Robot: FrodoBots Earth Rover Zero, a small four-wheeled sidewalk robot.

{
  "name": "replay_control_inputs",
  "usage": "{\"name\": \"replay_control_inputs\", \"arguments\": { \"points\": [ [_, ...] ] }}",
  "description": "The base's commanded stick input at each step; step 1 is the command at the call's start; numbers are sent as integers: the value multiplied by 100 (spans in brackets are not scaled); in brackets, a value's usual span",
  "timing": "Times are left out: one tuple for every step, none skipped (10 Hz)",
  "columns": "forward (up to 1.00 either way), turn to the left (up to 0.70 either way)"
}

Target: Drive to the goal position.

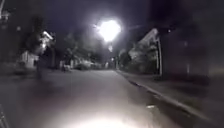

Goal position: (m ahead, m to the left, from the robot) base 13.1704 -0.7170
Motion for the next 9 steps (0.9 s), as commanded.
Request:
{"name": "replay_control_inputs", "arguments": {
  "points": [
    [70, -6],
    [70, -24],
    [70, -25],
    [70, -7],
    [70, -3],
    [70, 0],
    [70, -34],
    [70, -32],
    [70, -6]
  ]
}}
